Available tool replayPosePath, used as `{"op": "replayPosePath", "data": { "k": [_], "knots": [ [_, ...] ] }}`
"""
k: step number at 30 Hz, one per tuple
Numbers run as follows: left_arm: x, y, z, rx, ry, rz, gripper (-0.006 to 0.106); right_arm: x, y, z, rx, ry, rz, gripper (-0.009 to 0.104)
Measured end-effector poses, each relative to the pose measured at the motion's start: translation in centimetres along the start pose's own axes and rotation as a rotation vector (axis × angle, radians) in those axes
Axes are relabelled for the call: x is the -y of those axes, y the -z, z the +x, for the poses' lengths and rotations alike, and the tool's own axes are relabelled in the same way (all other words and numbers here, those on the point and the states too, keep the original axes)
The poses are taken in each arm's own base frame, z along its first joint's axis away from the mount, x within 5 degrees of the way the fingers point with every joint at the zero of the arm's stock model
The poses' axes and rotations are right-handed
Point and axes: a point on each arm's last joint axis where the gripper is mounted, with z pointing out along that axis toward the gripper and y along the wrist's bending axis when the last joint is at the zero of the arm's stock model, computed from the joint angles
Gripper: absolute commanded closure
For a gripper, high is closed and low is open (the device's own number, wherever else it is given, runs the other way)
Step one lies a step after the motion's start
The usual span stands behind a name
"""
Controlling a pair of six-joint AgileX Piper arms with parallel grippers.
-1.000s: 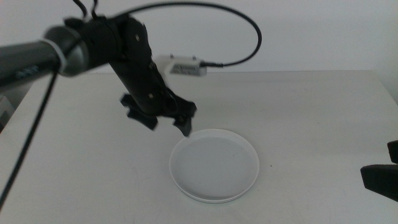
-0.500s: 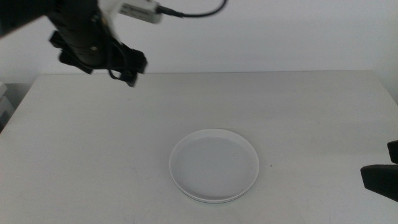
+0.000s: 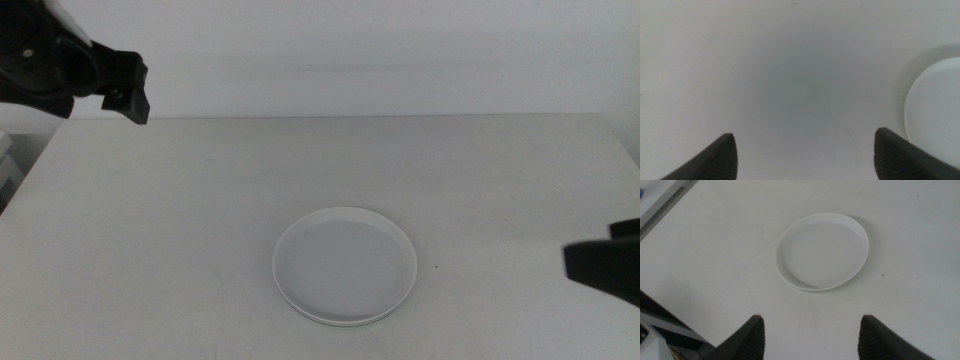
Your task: Stack the three bowls on top of each other.
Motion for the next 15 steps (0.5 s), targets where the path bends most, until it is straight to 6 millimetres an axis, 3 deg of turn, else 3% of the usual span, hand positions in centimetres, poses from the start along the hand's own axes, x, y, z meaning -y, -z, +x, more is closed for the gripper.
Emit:
{"op": "replayPosePath", "data": {
  "k": [4, 8, 12, 15],
  "knots": [
    [0.1, 0.6, 1.2, 0.035, -0.004, 0.005, -0.004, 1.1, -2.4, -1.5, -0.044, -0.049, 0.043, 0.05],
    [-0.2, 0.8, 1.7, 0.031, -0.027, -0.001, -0.004, 2.7, -4.5, -4.8, -0.07, -0.074, 0.111, 0.05],
    [-1.0, 1.3, 1.9, 0.041, -0.016, -0.016, -0.004, 5.7, -4.5, -8.5, -0.043, -0.084, 0.185, 0.05],
    [-1.4, 2.3, 2.3, 0.071, -0.022, -0.027, -0.004, 8.6, -3.0, -9.7, -0.009, -0.116, 0.231, 0.05]
  ]
}}
